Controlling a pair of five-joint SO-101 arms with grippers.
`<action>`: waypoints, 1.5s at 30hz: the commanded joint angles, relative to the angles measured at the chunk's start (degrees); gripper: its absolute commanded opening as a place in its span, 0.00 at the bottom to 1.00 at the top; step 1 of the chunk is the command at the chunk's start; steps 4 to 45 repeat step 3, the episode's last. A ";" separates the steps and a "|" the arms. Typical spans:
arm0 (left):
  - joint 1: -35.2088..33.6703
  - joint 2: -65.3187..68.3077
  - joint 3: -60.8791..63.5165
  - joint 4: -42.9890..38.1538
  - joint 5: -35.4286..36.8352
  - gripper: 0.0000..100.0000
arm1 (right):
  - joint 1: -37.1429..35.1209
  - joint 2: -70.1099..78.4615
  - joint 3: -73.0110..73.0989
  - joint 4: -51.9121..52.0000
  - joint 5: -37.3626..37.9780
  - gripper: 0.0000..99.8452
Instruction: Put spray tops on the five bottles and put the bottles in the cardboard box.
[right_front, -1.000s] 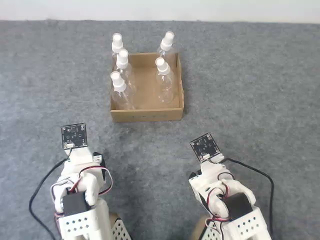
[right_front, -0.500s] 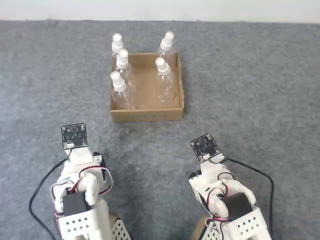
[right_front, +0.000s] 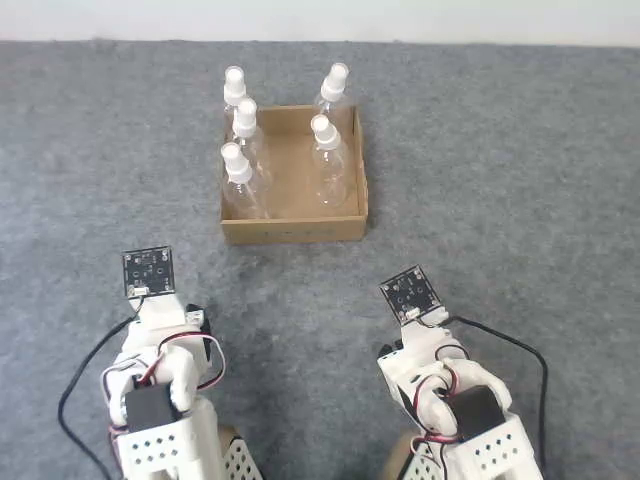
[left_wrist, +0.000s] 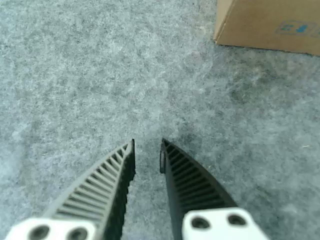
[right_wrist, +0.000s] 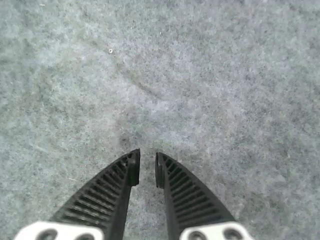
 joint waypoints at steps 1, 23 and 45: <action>-0.18 -0.79 -0.75 0.26 -0.26 0.07 | 0.66 -1.63 1.32 0.22 -0.53 0.01; -0.18 -0.79 -0.75 0.26 -0.26 0.07 | 0.66 -1.63 1.32 0.22 -0.53 0.01; -0.18 -0.79 -0.75 0.26 -0.26 0.07 | 0.66 -1.63 1.32 0.22 -0.53 0.01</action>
